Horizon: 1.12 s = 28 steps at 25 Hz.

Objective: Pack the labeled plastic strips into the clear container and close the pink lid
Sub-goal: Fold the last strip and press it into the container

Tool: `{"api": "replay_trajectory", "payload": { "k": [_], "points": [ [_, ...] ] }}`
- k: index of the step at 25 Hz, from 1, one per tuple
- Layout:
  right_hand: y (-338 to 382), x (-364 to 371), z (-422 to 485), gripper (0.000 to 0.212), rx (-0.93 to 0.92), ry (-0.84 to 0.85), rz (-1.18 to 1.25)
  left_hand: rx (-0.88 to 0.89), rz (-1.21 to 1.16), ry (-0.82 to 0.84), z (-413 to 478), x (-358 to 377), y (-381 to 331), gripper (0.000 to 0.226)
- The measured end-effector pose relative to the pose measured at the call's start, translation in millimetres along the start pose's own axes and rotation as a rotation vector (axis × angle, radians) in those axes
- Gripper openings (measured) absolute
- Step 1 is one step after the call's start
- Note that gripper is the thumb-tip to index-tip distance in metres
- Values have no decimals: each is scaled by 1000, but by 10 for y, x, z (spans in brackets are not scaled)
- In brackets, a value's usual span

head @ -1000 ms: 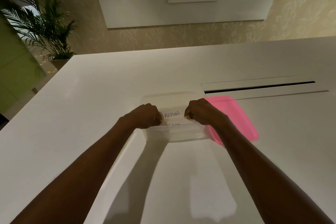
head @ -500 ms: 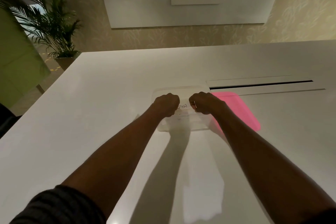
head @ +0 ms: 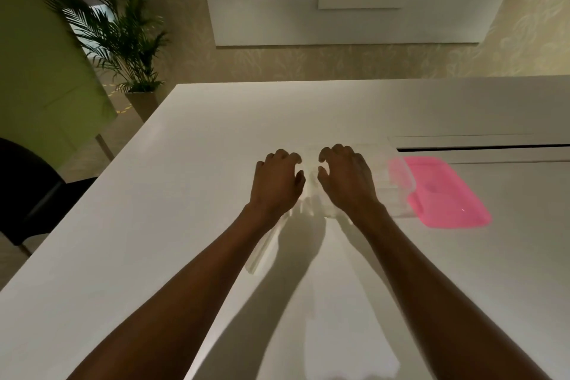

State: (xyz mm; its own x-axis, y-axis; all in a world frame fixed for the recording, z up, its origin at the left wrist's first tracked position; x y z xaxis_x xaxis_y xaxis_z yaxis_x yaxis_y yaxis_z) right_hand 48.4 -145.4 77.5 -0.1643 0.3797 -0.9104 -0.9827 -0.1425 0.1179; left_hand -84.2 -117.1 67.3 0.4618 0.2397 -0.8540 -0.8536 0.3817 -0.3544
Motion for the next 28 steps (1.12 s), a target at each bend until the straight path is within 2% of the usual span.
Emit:
{"api": "replay_trajectory", "payload": {
  "k": [5,9,17,24,28],
  "points": [
    [683,166,-177,24,-13,-60,154,-114,-73,40,-351,-156,613,34],
    [987,458,-275,28,4,10,221,-179,-176,93,-570,-113,857,34],
    [1091,808,-408,35,60,114,249,-326,-322,278,-804,198,1137,36],
    [1004,957,-515,40,156,166,301,-360,-389,390,-768,310,1089,31],
    [994,1065,-584,43,188,161,481,-335,-437,422,-756,336,1005,22]
  ]
}}
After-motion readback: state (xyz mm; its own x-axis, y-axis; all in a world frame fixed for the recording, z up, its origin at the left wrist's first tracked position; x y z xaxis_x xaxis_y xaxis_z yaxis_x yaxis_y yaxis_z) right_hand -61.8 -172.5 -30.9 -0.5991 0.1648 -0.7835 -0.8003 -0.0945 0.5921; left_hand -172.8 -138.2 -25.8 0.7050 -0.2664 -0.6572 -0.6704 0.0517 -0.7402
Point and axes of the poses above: each hand's wrist, its own z-axis towards the middle knuckle, its own x-axis out of the palm, y = z × x, the point moved 9 cm from there along z, towards the middle knuckle, and after that the axes turned 6 degrees about -x, right-handed, at the moved point
